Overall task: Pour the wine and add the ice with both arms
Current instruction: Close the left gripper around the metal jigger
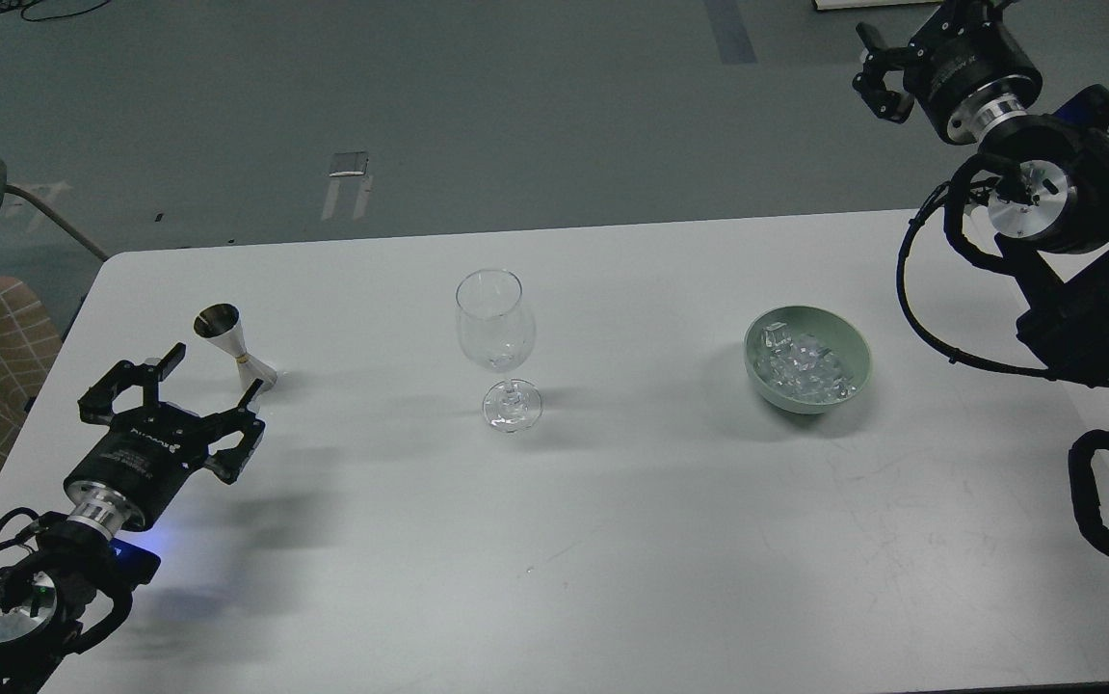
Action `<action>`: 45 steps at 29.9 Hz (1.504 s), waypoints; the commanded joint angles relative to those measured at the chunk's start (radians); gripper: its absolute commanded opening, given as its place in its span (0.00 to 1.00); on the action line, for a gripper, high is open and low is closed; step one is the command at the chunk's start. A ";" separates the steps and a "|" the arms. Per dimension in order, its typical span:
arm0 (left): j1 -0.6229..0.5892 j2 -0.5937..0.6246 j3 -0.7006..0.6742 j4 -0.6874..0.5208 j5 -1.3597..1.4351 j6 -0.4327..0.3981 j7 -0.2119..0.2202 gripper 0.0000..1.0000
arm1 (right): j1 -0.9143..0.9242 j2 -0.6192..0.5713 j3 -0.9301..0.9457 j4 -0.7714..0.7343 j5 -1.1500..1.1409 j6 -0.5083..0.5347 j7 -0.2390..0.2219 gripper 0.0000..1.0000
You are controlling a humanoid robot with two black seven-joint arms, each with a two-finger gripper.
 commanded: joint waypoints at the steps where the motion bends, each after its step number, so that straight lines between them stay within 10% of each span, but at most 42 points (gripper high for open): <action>1: 0.001 -0.002 -0.002 0.001 0.000 0.000 0.008 0.69 | 0.000 0.000 0.000 0.000 0.000 -0.001 0.000 1.00; 18: -0.034 -0.066 -0.046 0.086 -0.008 0.052 0.029 0.53 | 0.000 0.000 0.000 0.000 0.000 -0.004 0.000 1.00; 45: -0.089 -0.129 -0.072 0.156 0.000 0.143 0.049 0.60 | -0.009 -0.014 0.031 0.003 0.000 -0.057 0.002 1.00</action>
